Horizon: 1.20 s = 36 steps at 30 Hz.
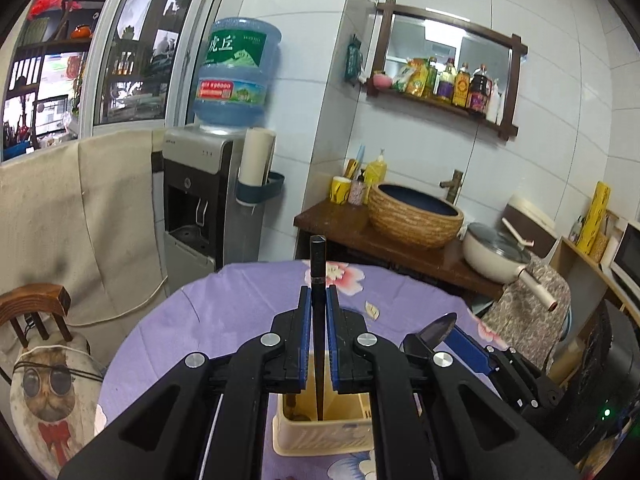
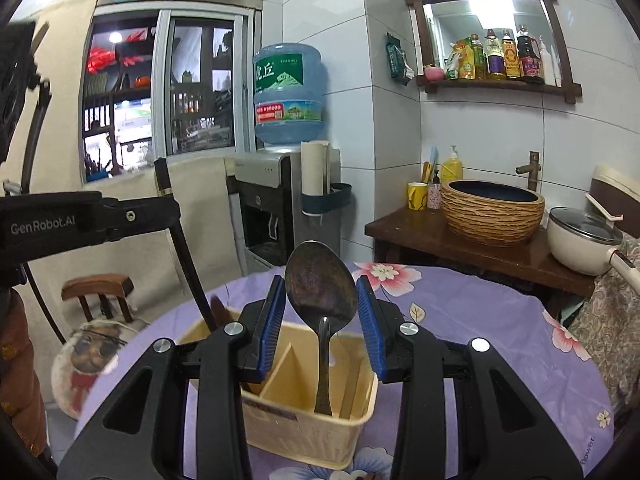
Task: Organize utensils
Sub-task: 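Lift the spoon and black chopstick and lower both into the cream holder, then open both tools to release the spoon and chopstick in the holder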
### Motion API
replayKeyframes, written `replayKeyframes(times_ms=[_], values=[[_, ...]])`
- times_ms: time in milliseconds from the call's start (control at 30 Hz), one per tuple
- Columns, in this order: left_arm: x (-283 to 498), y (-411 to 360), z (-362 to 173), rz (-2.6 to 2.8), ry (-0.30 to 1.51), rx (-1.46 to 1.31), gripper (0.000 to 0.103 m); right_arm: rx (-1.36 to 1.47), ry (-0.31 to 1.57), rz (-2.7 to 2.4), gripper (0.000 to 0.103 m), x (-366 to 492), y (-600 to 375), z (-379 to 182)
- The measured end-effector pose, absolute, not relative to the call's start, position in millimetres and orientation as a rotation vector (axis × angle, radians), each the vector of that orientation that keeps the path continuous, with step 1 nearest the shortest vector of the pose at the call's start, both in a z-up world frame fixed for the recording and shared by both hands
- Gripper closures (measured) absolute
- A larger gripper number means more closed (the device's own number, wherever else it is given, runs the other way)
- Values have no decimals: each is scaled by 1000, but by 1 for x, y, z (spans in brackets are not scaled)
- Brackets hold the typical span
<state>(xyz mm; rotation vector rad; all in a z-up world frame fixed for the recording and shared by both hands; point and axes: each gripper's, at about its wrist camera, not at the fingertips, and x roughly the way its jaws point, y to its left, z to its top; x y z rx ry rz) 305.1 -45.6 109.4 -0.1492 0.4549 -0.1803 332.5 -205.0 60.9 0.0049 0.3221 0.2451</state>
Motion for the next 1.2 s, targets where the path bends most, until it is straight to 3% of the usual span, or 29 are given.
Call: replayKeyframes(times_ms=[500, 533, 600, 800, 900, 967, 1200], values=[[302, -47, 81, -161, 471, -133, 93, -3, 357, 217, 64, 327, -210, 22], [301, -46, 82, -166, 468, -134, 90, 1, 351, 216, 56, 326, -210, 23], [295, -43, 86, -168, 449, -142, 57, 9, 329, 208, 46, 321, -214, 26], [259, -29, 89, -157, 410, -145, 26, 9, 343, 226, 36, 295, -223, 35], [245, -20, 78, -170, 465, -163, 21, 19, 371, 235, 33, 274, -230, 35], [238, -14, 68, -167, 499, -173, 20, 28, 410, 245, 23, 260, -233, 31], [223, 6, 5, -99, 697, -173, 21, 21, 595, 229, 23, 231, -243, -10]])
